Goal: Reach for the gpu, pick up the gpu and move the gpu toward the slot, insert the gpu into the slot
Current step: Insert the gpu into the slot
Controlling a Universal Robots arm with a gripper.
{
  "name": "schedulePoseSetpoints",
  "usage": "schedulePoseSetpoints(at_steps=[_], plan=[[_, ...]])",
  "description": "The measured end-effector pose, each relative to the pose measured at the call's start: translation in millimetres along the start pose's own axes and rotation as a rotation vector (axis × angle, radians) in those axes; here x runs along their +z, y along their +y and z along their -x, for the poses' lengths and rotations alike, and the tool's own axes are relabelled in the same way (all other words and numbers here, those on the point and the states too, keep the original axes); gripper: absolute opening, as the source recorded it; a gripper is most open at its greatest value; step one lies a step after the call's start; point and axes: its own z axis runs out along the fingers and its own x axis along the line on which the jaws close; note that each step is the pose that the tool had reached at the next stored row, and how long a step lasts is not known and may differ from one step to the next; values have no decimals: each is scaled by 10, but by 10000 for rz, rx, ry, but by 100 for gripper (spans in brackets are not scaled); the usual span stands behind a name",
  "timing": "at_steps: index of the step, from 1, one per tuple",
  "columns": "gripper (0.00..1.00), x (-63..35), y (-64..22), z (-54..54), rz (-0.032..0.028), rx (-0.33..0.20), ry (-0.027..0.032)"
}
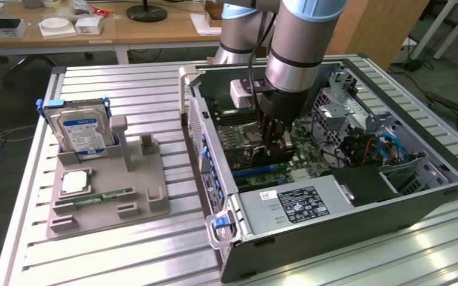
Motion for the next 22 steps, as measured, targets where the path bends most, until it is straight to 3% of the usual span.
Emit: schedulePoseSetpoints(at_steps=[22], plan=[[26, 19, 21, -14, 1, -71, 10]])
